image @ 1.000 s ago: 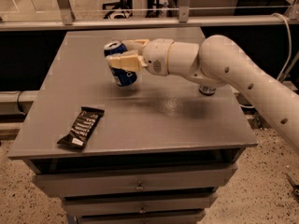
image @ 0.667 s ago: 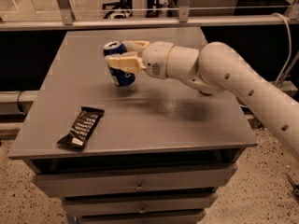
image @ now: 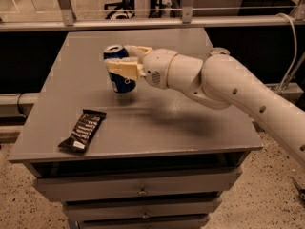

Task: Place pepsi can upright

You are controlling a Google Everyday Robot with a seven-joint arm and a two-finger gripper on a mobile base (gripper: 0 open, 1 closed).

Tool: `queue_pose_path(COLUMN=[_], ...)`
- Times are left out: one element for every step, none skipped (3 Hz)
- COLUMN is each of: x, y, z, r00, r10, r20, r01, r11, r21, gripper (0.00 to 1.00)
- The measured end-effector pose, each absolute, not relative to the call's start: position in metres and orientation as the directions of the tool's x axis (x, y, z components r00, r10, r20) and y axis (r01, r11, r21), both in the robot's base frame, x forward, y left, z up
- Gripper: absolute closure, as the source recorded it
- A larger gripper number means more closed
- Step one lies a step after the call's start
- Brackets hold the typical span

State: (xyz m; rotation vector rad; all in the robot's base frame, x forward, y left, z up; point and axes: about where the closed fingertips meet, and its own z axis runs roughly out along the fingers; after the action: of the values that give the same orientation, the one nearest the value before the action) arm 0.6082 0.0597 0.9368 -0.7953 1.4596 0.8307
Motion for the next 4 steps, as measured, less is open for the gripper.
queue_pose_path(x=[0.591, 0.582, 0.575, 0.564], y=[0.052, 0.047, 0.04, 0.032], z=[0.929, 0.923, 0.918, 0.915], r00=[-0.073, -0.069, -0.064, -0.071], r10=[0.007, 0.002, -0.009, -0.007], r20=[-0.997, -0.998, -0.998, -0.997], r01=[-0.845, -0.85, -0.867, -0.871], r11=[0.53, 0.523, 0.496, 0.488], r21=[0.065, 0.06, 0.051, 0.059], gripper=[0.97, 0.75, 0.51, 0.28])
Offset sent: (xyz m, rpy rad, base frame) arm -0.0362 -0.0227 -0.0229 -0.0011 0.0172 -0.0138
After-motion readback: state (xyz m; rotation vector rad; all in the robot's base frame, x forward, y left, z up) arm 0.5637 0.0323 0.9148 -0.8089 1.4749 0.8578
